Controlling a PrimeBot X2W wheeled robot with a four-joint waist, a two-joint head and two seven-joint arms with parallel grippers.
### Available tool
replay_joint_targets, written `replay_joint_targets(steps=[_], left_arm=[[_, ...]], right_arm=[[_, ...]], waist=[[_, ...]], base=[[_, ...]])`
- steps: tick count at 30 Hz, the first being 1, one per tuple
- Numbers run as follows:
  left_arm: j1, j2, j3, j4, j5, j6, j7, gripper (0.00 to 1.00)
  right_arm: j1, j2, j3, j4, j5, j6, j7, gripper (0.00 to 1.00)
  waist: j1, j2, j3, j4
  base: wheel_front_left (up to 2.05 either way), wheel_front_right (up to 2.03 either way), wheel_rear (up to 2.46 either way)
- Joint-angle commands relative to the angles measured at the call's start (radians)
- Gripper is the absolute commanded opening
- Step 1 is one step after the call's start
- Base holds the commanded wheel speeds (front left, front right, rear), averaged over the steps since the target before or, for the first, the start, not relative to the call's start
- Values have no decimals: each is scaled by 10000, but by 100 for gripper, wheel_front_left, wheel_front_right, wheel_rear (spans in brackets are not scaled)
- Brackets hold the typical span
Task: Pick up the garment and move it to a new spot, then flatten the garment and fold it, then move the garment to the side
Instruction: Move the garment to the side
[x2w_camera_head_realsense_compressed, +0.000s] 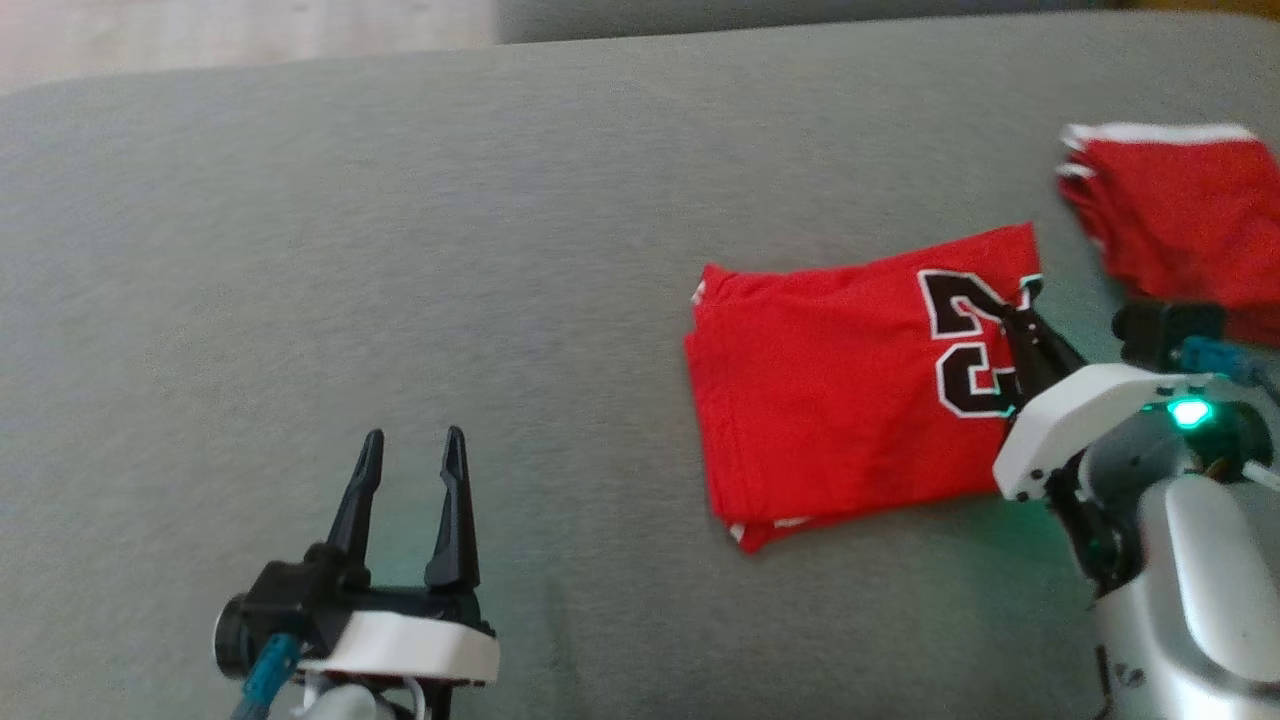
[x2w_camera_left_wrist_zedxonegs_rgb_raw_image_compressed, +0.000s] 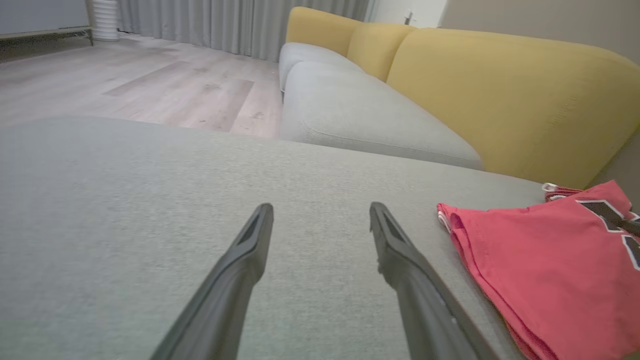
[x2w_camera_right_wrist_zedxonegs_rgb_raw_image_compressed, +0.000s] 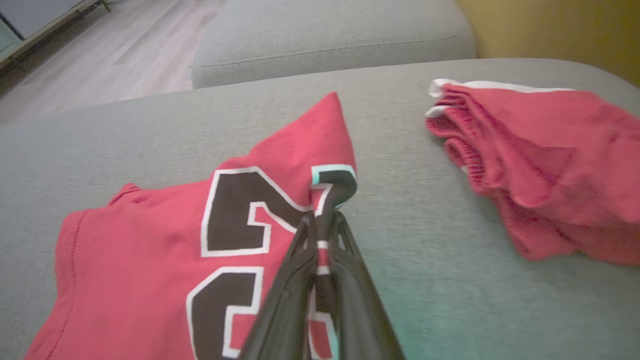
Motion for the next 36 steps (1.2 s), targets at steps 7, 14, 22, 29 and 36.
replay_joint_targets(steps=[7,14,22,29,36], left_arm=[[-912,343,385,-467,312,-34,97,100],[-1153,546,281,-660,474,21,422,100],[-1134,674,285,-760,490,122,535,100],[-1049,572,298,-691,395,145,426,100],[-1010,339,279,-519,295,101,248,100]], right_arm=[[-1080,-374,284,-682,99,-7,-134,0],[-1645,-306,698,-404,283,-7,-441,0],[-2355,-264,1038,-172,577,-7,-717,0],[-3398,-577,869,1,813,-7,-378,0],[-4529,-1162,142,589,756,-7,82,0]], waist=[[0,0,818,-2776],[0,0,1123,-3763],[0,0,1007,-3518],[0,0,829,-2870],[0,0,700,-2023]], base=[[0,0,0],[0,0,0],[0,0,0],[0,0,0],[0,0,0]])
